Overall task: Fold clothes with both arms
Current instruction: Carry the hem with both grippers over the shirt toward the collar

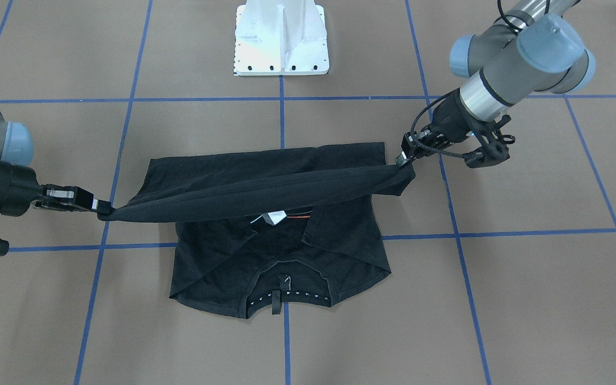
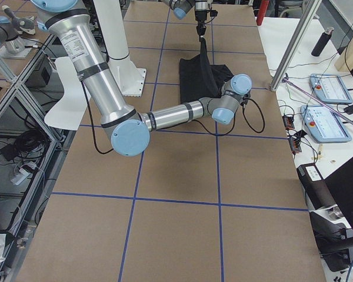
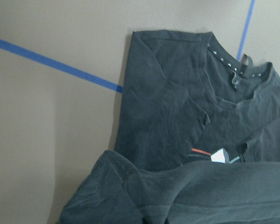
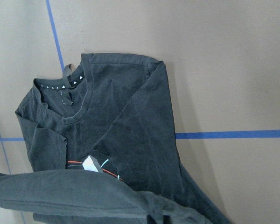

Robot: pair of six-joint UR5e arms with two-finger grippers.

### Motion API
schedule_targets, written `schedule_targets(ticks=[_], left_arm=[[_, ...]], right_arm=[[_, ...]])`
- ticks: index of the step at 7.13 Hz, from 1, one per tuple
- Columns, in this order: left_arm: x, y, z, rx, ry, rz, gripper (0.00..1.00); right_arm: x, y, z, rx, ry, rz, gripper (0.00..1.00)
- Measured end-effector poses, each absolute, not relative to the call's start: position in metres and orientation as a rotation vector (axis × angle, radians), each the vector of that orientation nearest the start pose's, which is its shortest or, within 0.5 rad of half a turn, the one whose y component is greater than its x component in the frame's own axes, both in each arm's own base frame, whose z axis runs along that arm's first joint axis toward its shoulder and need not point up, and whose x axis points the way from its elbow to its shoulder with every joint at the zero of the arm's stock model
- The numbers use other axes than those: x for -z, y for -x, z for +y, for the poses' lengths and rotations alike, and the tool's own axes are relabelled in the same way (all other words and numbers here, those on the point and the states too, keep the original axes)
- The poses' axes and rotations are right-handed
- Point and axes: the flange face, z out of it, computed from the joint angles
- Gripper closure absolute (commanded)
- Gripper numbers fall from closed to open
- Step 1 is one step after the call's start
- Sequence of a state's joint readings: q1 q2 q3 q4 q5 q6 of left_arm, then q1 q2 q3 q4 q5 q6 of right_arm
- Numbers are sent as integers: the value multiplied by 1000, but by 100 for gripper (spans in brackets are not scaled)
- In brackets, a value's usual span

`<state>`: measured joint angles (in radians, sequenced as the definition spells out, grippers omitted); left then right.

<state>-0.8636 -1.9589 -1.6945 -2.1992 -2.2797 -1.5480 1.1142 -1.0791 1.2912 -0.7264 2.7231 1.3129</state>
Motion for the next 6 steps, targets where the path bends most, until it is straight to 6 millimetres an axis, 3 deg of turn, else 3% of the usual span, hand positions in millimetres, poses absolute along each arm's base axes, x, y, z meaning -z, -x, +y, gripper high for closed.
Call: schedule_targets(ticks=[2, 6], left_arm=[[-313, -356, -527, 350, 86, 1226, 100], [-326, -348, -544, 397, 65, 1202, 100]], right_arm=[[-396, 271, -632, -141, 196, -1326, 100], [-397, 285, -646, -168, 183, -1302, 100]])
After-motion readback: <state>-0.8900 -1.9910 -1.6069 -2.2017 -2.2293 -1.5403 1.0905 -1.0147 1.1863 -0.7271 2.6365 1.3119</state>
